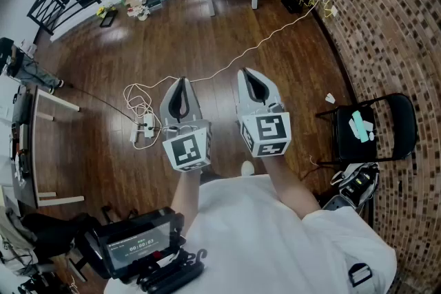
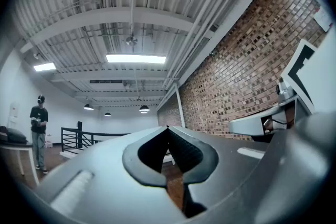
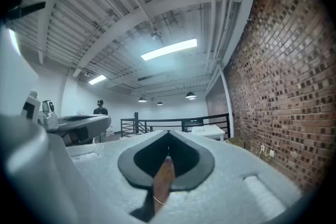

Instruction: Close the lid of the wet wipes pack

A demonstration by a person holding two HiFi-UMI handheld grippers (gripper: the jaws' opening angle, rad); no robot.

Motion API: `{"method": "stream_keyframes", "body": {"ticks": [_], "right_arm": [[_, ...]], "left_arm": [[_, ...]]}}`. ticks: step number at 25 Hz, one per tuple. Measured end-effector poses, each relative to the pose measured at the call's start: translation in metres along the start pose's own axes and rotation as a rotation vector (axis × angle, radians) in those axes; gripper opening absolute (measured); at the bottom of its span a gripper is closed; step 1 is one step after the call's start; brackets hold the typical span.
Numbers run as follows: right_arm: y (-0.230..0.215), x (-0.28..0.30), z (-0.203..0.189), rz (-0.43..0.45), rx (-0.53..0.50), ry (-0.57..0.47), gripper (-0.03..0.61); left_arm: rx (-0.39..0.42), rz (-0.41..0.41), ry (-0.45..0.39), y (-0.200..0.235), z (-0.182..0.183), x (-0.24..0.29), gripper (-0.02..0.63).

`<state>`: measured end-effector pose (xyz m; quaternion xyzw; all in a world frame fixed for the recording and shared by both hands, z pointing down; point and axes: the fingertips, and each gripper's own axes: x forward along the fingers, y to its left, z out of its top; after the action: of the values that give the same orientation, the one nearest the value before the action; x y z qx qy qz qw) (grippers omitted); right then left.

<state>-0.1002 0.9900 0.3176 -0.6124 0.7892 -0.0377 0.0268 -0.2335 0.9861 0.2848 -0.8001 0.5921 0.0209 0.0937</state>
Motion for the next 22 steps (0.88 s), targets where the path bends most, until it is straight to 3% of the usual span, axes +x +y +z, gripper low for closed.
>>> {"method": "stream_keyframes", "body": {"ticks": [6,10,14,18,22], "right_arm": [[-0.019,0.002,-0.007,0.021,0.024,0.016,-0.011],[-0.016,0.021,-0.012,0.038,0.045,0.035,-0.011],[-0.007,0.043,-0.028,0.044,0.038,0.073,-0.011],[-0.011,0.079,-0.039,0.012,0.0,0.113,-0.011],[-0.028,0.136,-0.031,-0.036,-0.055,0.099,-0.011]], "left_arm": [[0.008,0.005,0.008,-0.018,-0.004,-0.001,0.015],[0.017,0.038,0.059,-0.002,-0.008,0.005,0.015],[-0.021,0.031,0.128,0.016,-0.037,0.024,0.015],[-0.062,-0.036,0.133,0.026,-0.058,0.071,0.015],[-0.065,-0.12,0.079,0.038,-0.065,0.13,0.015]]}}
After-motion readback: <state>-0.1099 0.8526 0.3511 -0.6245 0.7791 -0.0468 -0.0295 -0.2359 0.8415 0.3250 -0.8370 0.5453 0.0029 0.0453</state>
